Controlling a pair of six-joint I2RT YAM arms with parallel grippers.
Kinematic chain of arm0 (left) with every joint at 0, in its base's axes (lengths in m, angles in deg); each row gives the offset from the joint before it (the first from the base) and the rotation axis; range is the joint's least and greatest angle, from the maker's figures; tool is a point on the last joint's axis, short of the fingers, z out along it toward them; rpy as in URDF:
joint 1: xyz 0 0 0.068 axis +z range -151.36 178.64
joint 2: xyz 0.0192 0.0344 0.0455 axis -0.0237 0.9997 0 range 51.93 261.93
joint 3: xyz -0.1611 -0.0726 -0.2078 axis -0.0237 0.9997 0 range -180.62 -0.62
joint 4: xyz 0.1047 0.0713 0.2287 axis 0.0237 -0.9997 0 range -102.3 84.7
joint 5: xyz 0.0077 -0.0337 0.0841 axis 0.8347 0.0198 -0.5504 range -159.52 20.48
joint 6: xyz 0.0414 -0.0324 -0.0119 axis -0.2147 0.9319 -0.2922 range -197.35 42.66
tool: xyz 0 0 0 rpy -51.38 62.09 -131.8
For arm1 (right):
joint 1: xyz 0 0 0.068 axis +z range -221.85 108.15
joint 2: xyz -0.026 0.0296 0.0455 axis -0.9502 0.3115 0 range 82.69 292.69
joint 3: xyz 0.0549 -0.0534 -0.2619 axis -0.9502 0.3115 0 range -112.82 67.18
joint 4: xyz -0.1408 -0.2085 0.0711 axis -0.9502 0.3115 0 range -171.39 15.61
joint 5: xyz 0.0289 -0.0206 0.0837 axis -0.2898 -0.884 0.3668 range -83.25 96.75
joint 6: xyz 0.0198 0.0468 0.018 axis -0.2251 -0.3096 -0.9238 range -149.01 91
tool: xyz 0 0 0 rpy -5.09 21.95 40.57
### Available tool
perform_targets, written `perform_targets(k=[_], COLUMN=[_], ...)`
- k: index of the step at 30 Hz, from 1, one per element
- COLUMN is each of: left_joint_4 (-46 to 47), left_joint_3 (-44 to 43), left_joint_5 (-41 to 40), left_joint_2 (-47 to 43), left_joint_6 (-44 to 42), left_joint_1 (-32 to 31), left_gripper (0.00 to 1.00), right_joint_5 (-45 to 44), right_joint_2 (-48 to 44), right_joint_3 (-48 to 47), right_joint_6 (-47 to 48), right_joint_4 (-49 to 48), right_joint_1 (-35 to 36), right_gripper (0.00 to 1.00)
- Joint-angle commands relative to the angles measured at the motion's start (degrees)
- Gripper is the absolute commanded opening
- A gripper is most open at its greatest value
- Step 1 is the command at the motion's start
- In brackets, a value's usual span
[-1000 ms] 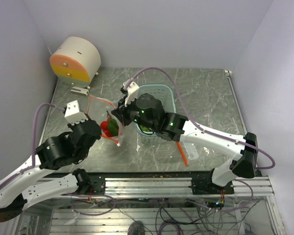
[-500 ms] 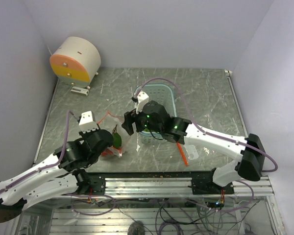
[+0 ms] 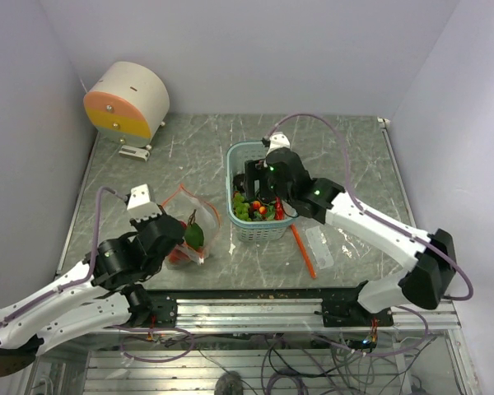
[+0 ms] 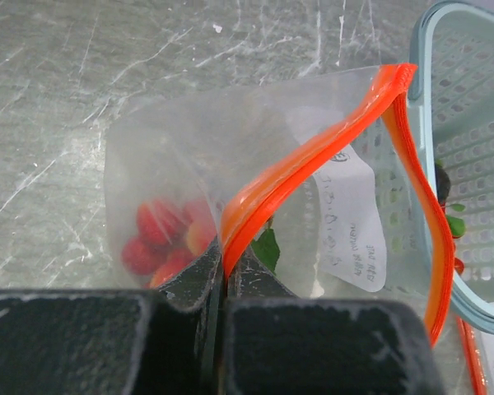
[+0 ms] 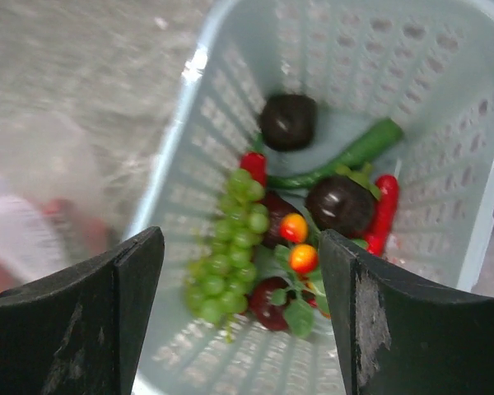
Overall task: Place the food in the zip-top bag and seal the zipper
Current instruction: Pick up the fake fruit from the bin, then place the fake fruit in the zipper food storage bag.
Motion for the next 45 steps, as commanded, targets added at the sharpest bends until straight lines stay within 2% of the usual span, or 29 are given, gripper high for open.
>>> perform_targets(k=[1,12,17,20,23,24,25,28,31,38,45], left_joint_4=[1.64,2.09,2.06,1.57,1.59,1.60,1.65,1.56,1.16,1.86,3.61], left_joint_3=[-1.66,-1.19,-1.30,-1.68,-1.95,-2.04,-2.05,-2.18,-2.53,-2.96,-2.00], left_joint_5=[-1.38,-1.12,-1.90,-2.50,-2.73,-2.79,-2.80,-2.84,-2.81,-2.23,-1.10], left_joint_2=[-1.41,-3.13,-4.03,-4.18,-4.35,-4.38,-4.44,-4.26,-3.84,-3.28,-2.43], left_joint_6=[-1.10,-1.79,-2.31,-2.32,-2.66,-2.79,-2.84,-2.95,-2.94,-3.53,-3.76], left_joint_1=[0.10,0.08,0.14,0.13,0.14,0.09,0.08,0.09,0.08,0.08,0.08], left_gripper=[0.07,0.07,0.07,0.07,0.07,0.07,0.07,0.07,0.07,0.07,0.07], right_joint_5=[0.41,4.91,9.03,8.43,6.67,6.43,5.98,4.65,4.47,7.96,16.03], right_joint_2=[4.77,14.42,18.32,20.39,21.38,21.41,21.42,21.15,19.60,10.57,-0.74], right_joint_3=[-0.63,-1.53,-1.80,-2.43,-2.27,-1.91,-1.55,-1.16,-1.41,-2.91,-1.19], right_joint_6=[-2.09,-2.86,-2.41,-2.23,-2.30,-2.38,-2.54,-3.15,-3.22,-2.16,0.96], right_joint_4=[10.14,15.63,13.57,12.52,10.94,10.12,9.31,8.11,8.18,9.59,4.50], right_joint_1=[-2.05,-4.16,-5.50,-5.79,-6.20,-6.40,-6.53,-6.74,-6.80,-6.80,-6.75], right_gripper=[0.75,0.72,0.70,0.68,0.61,0.56,0.48,0.16,0.00,0.00,0.00])
